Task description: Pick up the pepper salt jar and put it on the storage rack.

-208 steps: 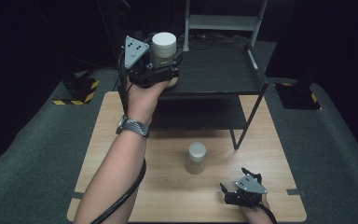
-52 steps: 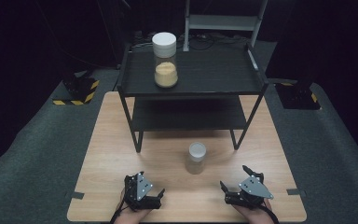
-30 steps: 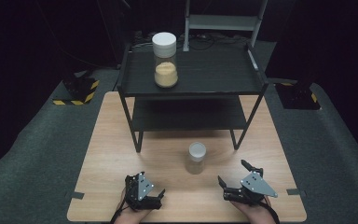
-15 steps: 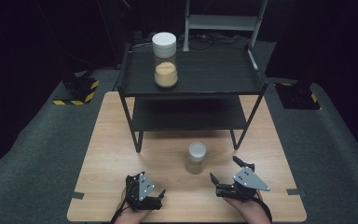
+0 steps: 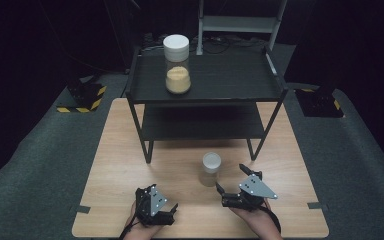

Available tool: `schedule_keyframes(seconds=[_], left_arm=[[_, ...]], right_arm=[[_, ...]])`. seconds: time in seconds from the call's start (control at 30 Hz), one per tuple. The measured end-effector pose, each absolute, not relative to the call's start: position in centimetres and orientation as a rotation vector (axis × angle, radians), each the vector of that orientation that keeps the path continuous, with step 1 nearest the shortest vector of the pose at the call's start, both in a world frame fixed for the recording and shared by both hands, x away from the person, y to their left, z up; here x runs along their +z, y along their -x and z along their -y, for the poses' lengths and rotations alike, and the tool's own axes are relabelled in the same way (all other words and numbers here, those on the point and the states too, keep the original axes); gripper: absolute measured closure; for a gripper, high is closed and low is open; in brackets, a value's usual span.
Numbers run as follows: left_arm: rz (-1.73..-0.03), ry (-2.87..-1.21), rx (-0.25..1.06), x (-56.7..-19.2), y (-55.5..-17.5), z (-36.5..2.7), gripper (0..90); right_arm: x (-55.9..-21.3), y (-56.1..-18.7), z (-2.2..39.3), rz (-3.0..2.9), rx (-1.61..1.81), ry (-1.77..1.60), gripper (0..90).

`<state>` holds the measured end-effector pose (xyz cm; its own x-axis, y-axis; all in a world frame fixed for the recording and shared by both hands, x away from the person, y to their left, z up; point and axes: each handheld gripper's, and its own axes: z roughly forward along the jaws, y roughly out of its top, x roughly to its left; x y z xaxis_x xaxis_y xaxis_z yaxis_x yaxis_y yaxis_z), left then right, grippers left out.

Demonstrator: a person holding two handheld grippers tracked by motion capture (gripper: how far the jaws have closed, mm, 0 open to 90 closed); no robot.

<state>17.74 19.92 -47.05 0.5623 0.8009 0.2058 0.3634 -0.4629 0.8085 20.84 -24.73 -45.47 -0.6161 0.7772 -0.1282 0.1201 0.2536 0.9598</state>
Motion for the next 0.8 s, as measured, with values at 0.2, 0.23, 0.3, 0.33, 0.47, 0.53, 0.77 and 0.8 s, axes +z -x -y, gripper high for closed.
schedule_keyframes(seconds=[0.2, 0.23, 0.3, 0.33, 0.47, 0.53, 0.77, 0.8], left_arm=[[-0.927, -2.055, 0.756, -47.1, -17.7, -20.1, 0.9], [-0.927, -2.054, 0.755, -47.1, -17.7, -20.1, 0.9], [-0.925, -2.054, 0.753, -47.1, -17.7, -20.1, 0.9], [-0.926, -2.052, 0.751, -47.1, -17.7, -20.2, 0.9], [-0.923, -2.052, 0.751, -47.1, -17.7, -20.2, 0.9], [-0.922, -2.052, 0.751, -47.1, -17.7, -20.2, 0.9], [-0.917, -2.057, 0.752, -47.1, -17.7, -20.2, 0.9], [-0.917, -2.058, 0.752, -47.1, -17.7, -20.2, 0.9]], right_arm=[[-45.7, -21.7, 23.8, -1.933, 1.405, -0.819, 0.0], [-45.7, -21.8, 23.6, -1.932, 1.405, -0.817, 0.0], [-45.8, -22.1, 23.2, -1.928, 1.407, -0.826, 0.0], [-45.9, -22.3, 23.1, -1.928, 1.414, -0.829, 0.0], [-46.1, -23.2, 22.6, -1.941, 1.421, -0.836, 0.0], [-46.2, -23.6, 22.3, -1.948, 1.425, -0.839, 0.0], [-46.6, -24.3, 21.9, -1.956, 1.438, -0.830, 0.3], [-46.7, -24.4, 21.9, -1.956, 1.439, -0.830, 0.8]])
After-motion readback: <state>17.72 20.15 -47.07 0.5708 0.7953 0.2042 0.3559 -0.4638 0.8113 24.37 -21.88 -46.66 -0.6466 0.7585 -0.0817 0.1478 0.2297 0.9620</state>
